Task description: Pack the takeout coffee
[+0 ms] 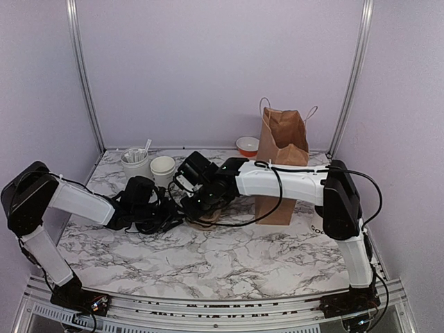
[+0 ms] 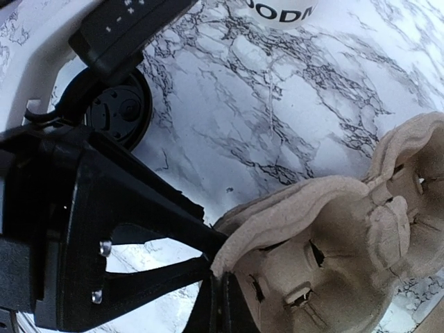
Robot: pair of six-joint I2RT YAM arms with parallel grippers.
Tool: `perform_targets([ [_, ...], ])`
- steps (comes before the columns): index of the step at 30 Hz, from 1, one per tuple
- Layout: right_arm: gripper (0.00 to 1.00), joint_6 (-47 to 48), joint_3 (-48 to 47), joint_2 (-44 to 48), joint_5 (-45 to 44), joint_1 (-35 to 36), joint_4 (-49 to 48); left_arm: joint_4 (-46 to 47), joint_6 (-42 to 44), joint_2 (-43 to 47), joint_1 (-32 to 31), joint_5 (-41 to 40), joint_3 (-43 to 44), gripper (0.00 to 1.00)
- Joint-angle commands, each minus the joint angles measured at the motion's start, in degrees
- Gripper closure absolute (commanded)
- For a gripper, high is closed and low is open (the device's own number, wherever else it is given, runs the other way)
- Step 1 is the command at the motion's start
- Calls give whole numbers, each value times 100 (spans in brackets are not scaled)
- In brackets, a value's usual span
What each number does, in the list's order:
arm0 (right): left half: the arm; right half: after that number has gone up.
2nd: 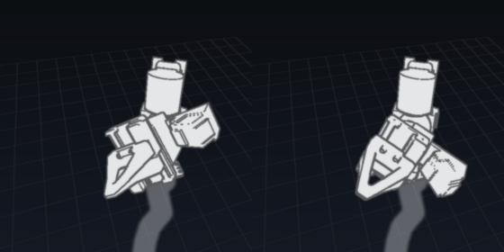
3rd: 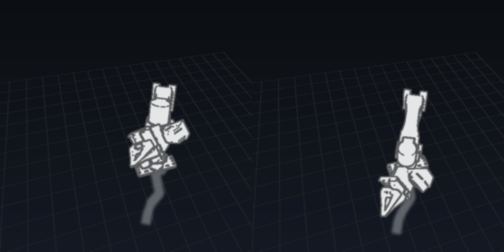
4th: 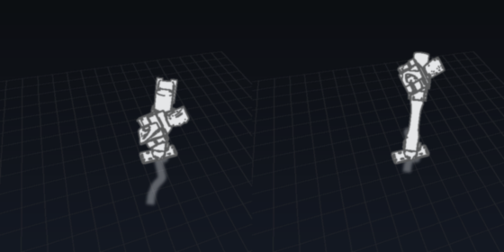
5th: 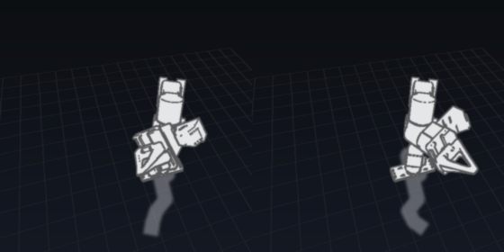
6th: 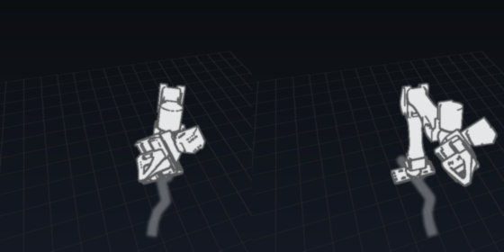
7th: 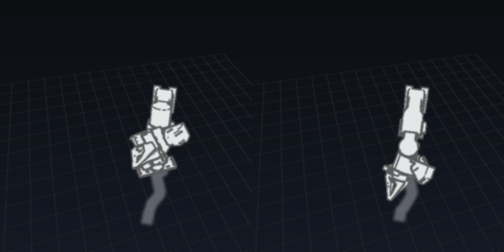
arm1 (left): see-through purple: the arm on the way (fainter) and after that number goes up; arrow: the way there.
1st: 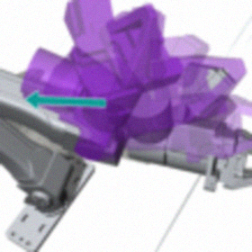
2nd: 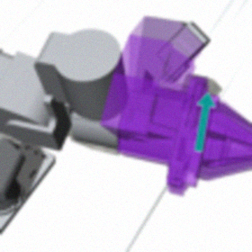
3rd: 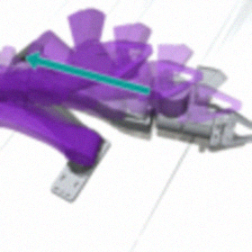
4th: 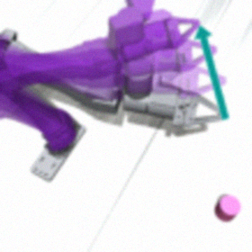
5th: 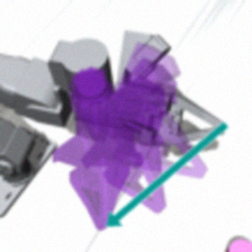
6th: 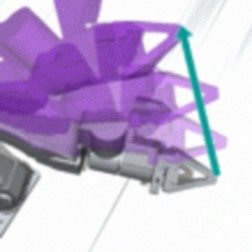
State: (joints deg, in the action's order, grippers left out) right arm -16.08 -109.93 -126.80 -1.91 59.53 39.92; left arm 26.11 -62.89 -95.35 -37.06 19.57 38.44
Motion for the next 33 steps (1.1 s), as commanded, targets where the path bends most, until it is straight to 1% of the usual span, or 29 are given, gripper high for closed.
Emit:
perform_targets([
  [1,100,-67,-275,301,-122,50,-63,8,-5,-137,-69,6,7,59],
  [11,100,-57,-470,464,-314,50,74,-301,158,-109,-135,-132,115,59],
  [24,100,137,-742,1015,-861,14,491,-545,260,-112,-135,-153,331,59],
  [25,100,156,-763,1055,-917,15,524,-579,268,-134,-137,-175,473,59],
  [30,100,241,-810,1273,-1050,6,569,-901,344,-177,-135,-400,612,63],
  [33,100,284,-813,1400,-1106,11,585,-1155,420,-200,-352,-533,720,65],
])
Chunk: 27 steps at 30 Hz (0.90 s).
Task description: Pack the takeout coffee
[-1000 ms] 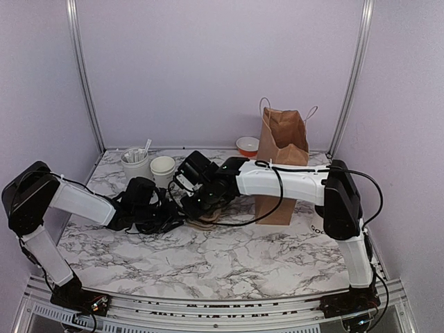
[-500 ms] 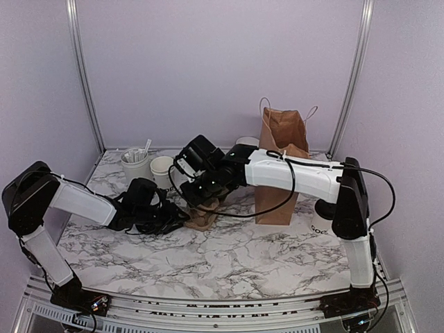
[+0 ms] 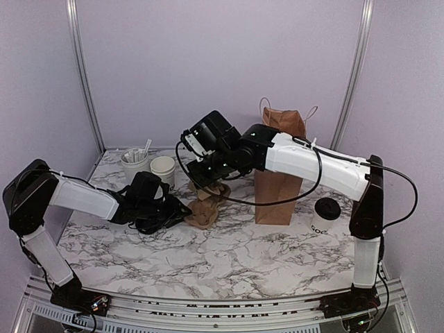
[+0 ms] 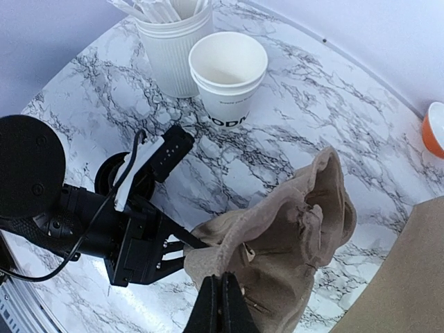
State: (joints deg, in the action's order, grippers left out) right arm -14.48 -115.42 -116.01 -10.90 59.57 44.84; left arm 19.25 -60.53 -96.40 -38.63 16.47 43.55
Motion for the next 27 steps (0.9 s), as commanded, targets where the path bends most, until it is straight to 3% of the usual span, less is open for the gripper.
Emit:
perform_targets([
  [1,100,135,-258,364,-232,6,95,-541,202,-114,-211,-269,247,66],
  [7,100,223,-108,707,-324,15,53,-934,118,-300,-328,-575,528,77],
  [17,100,315,365,1477,-516,197,117,-507,-756,-748,-461,-868,1019,97],
  [27,100,261,1253,2232,-466,424,51,-431,-1165,-1196,-358,-2065,1856,100],
])
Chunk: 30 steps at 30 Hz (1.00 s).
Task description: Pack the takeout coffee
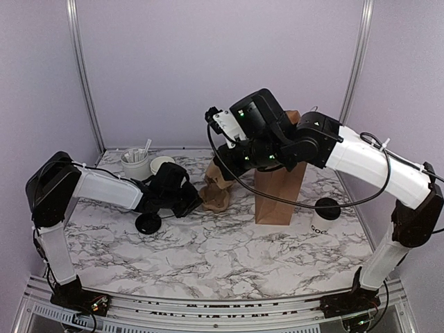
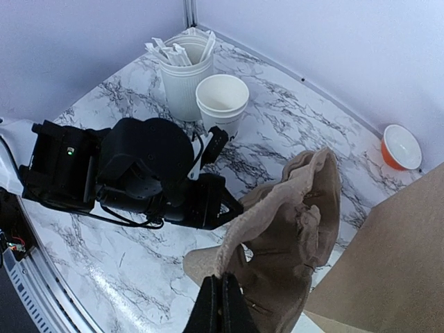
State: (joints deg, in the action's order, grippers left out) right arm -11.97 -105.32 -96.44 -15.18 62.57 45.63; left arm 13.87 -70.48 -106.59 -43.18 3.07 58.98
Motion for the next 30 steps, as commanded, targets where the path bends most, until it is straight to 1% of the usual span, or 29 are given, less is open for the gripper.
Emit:
perform_targets([
  [1,100,6,294,316,1,153,-58,101,-147,-231,150,-766,397,100],
  [3,100,3,723,383,99,199,-143,99,-48,-373,270,-722,578,100],
  [5,100,2,973,422,209,256,-268,90,42,-535,377,-498,736,99],
  [7,100,3,1214,433,344,330,-423,59,153,-720,651,-136,889,90],
  [9,100,-12,1440,392,455,404,-602,-30,294,-796,720,126,930,77],
  [13,100,-57,1728,188,554,547,-818,-414,646,-584,717,209,844,56],
  [16,100,-111,1861,32,779,639,-954,-449,854,-215,717,207,524,49],
  [19,98,-124,1966,-89,947,788,-1060,-614,1108,67,670,338,385,45],
  [22,91,-161,2030,-223,1175,915,-1150,-880,1351,321,622,428,226,43],
  [27,76,-157,2040,-349,1582,1060,-1320,-1014,1526,735,541,489,-171,40],
  [30,66,-136,2006,-347,1621,1065,-1342,-1166,1809,926,478,534,-337,39],
])
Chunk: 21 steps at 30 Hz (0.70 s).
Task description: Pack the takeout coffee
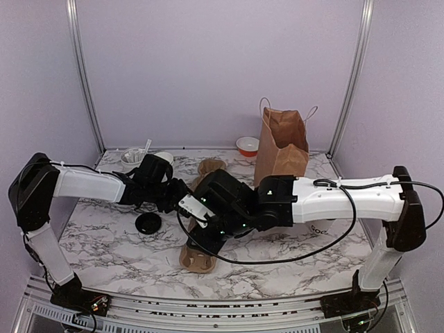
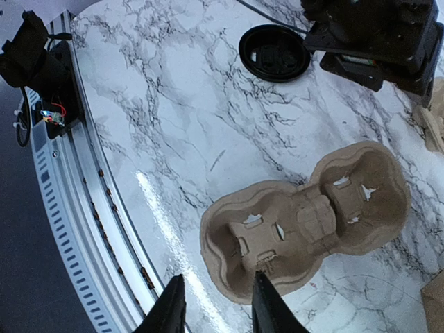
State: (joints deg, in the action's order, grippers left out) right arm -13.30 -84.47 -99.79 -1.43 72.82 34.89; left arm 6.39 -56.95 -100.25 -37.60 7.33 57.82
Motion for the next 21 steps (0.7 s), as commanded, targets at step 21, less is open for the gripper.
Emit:
perform_targets([
  [21,46,178,280,1106,-306,-1195,55,-1872,1443,1199,-737,-333,-442,39],
])
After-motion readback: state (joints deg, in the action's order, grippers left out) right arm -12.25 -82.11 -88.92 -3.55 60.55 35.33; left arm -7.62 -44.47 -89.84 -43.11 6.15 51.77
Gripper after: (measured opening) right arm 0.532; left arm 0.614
